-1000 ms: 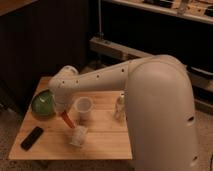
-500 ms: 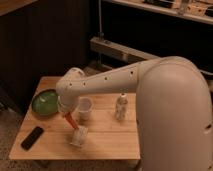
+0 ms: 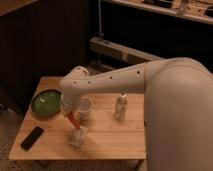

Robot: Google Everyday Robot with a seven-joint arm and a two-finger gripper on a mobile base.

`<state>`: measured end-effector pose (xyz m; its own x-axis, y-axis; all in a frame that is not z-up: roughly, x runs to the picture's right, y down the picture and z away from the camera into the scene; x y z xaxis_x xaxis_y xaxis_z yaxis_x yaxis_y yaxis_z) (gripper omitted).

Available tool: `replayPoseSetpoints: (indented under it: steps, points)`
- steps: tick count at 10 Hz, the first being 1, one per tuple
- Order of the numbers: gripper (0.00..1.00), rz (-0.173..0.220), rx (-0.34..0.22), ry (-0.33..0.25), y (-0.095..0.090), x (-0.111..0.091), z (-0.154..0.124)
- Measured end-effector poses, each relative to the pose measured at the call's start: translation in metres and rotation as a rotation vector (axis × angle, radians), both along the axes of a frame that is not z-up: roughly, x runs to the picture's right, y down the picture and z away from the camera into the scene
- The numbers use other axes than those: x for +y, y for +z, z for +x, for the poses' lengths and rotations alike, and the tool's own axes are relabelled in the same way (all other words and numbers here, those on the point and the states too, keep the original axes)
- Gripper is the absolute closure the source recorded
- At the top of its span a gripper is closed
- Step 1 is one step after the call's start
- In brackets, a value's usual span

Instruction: Place the pepper in the ceramic cup

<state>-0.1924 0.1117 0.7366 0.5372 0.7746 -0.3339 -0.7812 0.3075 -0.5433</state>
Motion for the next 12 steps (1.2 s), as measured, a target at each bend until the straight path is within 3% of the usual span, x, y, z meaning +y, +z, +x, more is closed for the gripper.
replayPoseSetpoints:
  steps: [4, 12]
  points:
    - [0.97, 0.043, -0.008, 0.029, 0.01, -0.033, -0.019]
    - [0.97, 0.081, -0.034, 0.093, 0.02, -0.089, -0.012]
